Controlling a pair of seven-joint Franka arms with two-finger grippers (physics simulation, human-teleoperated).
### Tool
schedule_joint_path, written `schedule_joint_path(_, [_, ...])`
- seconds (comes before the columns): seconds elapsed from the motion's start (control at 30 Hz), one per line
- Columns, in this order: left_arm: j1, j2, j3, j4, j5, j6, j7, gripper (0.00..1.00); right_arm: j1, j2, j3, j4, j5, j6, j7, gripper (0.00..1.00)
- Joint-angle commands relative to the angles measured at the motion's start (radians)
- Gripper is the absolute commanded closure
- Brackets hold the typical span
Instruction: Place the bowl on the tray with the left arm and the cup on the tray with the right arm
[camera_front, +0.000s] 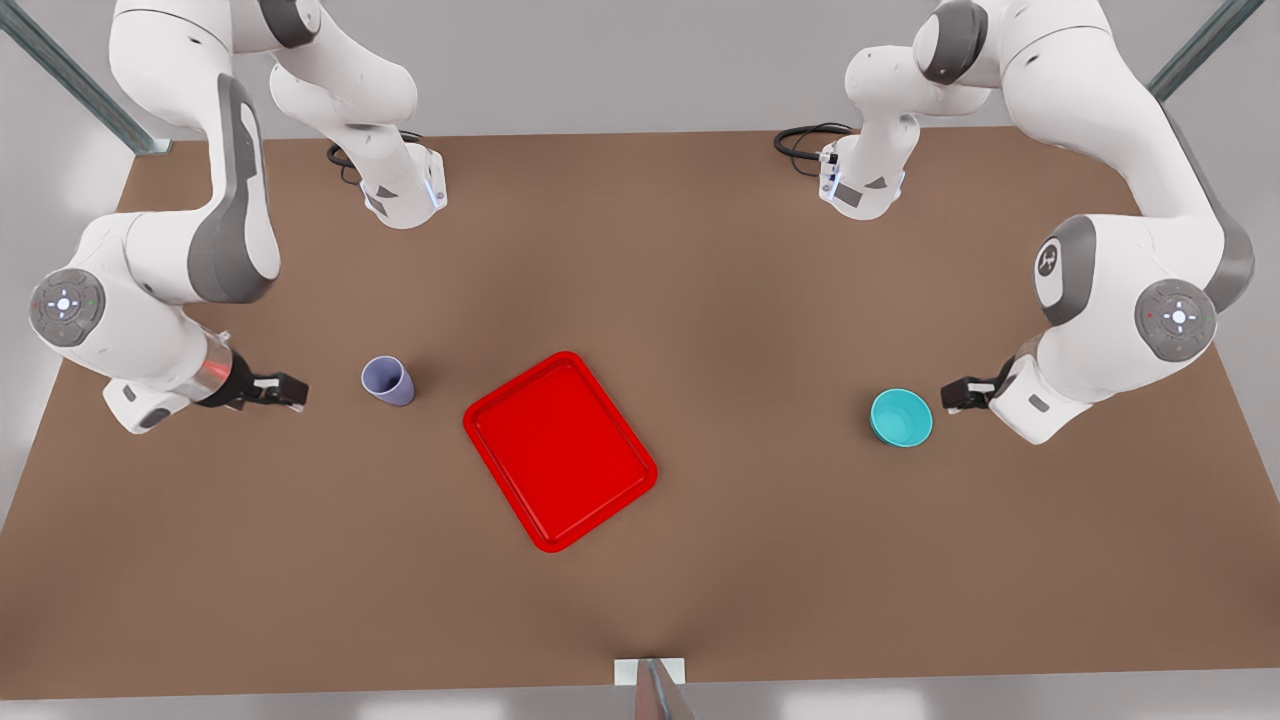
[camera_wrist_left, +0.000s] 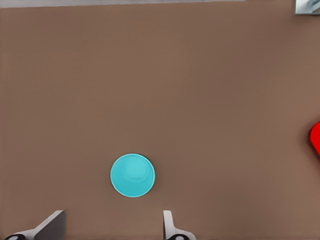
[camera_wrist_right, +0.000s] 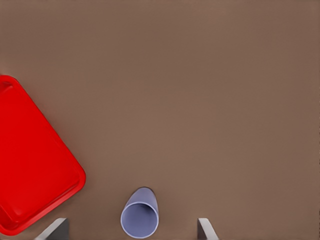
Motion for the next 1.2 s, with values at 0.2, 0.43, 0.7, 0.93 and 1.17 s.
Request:
schedule_joint_path(0.2, [0.009, 0.029, 0.101, -0.274, -0.190, 0.173, 0.153, 0.00, -0.004, 0.000, 0.003, -0.178, -0.001, 0.094, -0.026, 0.00])
schedule_joint_path(0.43, [0.010, 0.057, 0.184, -0.634, -0.341, 0.520, 0.478, 0.00, -0.005, -0.077, -0.012, -0.536, 0.009, 0.397, -0.134, 0.00])
schedule_joint_path(0.7, [0.010, 0.182, 0.190, -0.640, -0.371, 0.568, 0.491, 0.18, 0.007, -0.040, -0.055, -0.629, 0.031, 0.516, -0.142, 0.00])
schedule_joint_path(0.93, [0.010, 0.207, 0.190, -0.637, -0.373, 0.564, 0.489, 0.75, -0.007, -0.069, -0.057, -0.807, 0.031, 0.670, -0.158, 0.00])
schedule_joint_path(1.17, [0.010, 0.219, 0.190, -0.635, -0.375, 0.566, 0.487, 0.79, -0.010, -0.093, -0.058, -0.878, 0.031, 0.676, -0.171, 0.00])
